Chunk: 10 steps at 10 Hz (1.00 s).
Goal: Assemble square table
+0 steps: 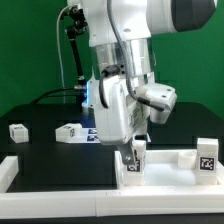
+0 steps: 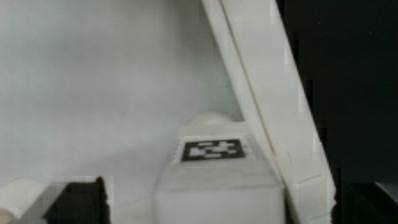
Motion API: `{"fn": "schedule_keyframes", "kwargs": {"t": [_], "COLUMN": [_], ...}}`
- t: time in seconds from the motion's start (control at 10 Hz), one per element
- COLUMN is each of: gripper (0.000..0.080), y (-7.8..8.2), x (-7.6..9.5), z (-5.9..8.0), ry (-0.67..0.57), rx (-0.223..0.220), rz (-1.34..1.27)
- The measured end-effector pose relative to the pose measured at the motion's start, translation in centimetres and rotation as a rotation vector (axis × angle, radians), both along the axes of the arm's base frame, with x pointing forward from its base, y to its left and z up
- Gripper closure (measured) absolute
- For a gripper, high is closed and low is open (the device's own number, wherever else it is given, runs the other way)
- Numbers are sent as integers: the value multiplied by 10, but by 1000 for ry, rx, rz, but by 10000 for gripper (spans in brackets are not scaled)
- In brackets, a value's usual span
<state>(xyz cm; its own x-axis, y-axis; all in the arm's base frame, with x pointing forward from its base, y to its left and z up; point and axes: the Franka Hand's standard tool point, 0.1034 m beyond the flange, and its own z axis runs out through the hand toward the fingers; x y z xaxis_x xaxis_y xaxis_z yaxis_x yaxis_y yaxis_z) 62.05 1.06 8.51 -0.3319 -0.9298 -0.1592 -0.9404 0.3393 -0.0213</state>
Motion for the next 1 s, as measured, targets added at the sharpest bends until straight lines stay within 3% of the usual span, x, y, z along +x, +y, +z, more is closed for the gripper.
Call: {"fn": "schedule_keyframes", "kwargs": {"t": [0.3,1.0], "gripper": [151,150], "y": [29,28], "x": [-10,-13], "z": [27,21], "ry": [-13,-5], "rx": [28,23], "rz": [28,34]}}
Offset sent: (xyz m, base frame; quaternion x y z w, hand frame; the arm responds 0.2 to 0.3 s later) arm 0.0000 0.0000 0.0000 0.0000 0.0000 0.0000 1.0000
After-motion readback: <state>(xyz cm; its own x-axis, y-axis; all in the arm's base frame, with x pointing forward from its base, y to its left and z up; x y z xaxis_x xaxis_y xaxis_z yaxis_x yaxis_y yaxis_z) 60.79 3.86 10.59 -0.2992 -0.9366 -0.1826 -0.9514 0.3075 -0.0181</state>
